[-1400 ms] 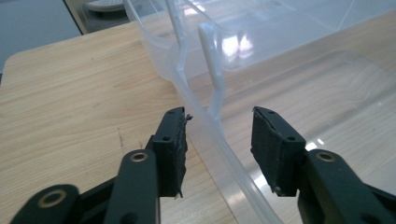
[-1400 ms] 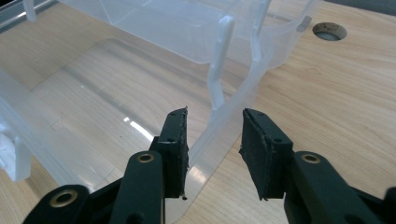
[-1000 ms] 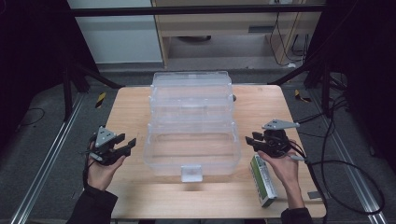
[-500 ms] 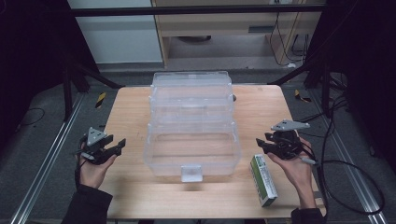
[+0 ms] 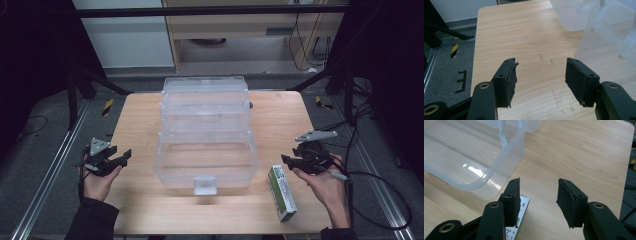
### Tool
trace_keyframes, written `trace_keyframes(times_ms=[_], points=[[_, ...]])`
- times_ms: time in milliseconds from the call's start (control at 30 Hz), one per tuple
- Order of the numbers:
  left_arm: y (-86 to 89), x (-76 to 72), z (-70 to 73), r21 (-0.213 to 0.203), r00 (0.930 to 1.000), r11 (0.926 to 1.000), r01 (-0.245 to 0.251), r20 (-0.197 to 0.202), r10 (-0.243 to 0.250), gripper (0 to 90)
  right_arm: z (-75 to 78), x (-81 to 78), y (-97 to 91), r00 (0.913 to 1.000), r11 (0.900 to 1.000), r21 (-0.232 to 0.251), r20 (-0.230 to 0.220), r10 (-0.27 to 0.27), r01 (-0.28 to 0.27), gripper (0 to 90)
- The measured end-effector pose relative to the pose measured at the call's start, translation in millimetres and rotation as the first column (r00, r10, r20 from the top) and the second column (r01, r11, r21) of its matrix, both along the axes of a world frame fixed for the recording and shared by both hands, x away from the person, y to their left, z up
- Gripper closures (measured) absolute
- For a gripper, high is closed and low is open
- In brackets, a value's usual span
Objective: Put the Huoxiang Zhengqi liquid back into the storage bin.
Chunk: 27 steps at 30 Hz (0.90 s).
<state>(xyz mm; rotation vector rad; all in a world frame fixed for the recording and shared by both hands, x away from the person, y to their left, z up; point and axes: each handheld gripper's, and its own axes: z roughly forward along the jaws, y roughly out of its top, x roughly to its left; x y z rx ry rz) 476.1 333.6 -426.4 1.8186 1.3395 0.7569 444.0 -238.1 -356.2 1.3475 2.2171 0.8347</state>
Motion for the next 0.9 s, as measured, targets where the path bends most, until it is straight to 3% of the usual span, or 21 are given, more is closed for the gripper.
trace_keyframes(times_ms=[300,900], points=[[2.7,1.9,-3.6,-0.01,0.9999,0.9999,-0.011,-0.013,0.011,37.9,-3.0,-4.7,4.2,0.9983,0.9997,-0.014,-0.053,-0.023,0.022,49.0],[5.4,2.9,-6.9,0.017,0.9986,0.9991,-0.04,-0.033,0.04,39.4,-10.9,-16.2,13.4,0.9882,0.9992,-0.023,-0.149,-0.036,0.033,44.1]])
